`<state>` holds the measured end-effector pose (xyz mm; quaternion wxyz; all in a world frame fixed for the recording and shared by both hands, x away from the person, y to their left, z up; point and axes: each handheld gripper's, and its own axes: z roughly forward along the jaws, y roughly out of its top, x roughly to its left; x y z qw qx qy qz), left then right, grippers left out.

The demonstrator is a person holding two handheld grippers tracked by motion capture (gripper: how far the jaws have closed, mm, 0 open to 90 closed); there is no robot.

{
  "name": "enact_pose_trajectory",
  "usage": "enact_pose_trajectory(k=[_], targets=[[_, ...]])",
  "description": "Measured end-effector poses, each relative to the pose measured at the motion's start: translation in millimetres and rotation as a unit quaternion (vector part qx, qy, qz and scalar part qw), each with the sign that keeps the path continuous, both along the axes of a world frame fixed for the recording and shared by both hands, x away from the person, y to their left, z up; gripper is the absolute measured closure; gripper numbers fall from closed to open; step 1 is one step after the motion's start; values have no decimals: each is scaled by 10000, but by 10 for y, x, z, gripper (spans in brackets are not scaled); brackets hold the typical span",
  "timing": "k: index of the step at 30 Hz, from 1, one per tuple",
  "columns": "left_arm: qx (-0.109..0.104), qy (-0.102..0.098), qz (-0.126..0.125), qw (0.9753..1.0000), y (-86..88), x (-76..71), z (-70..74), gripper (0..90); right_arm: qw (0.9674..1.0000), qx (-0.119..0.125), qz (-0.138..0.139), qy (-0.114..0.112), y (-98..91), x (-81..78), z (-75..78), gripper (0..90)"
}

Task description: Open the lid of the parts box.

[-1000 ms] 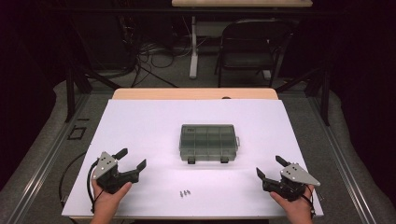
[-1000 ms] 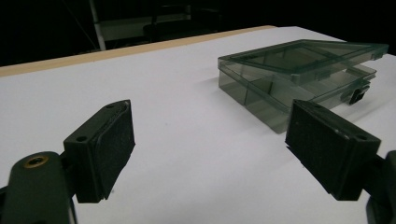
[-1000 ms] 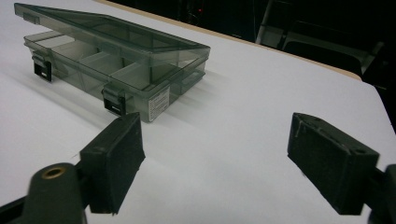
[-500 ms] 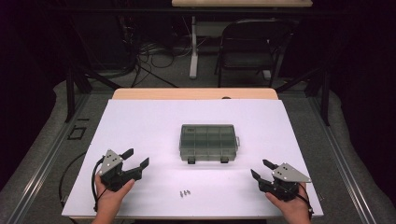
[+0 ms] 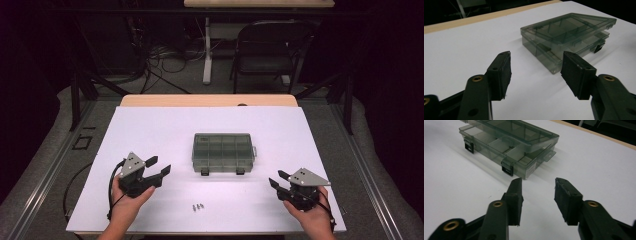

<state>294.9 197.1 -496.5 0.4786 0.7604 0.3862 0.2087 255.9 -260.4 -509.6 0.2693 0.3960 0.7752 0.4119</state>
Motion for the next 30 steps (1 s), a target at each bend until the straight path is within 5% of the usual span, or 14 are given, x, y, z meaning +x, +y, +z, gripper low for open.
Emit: enact_pose_trajectory(k=[3,10,17,30], targets=[[43,11,-139,9999,-57,27,38,510,10000,56,15,-45,-4,45,54,617],[111,528,-482,9974,-230,170,145,709,9992,208,321,125,99,221,196,765],[269,746,-502,9956,-344,289,51,900,9985,212,446,230,242,361,101,900],[332,1115,-612,9913,-523,398,-151,900,9976,138,374,571,301,549,-56,900]])
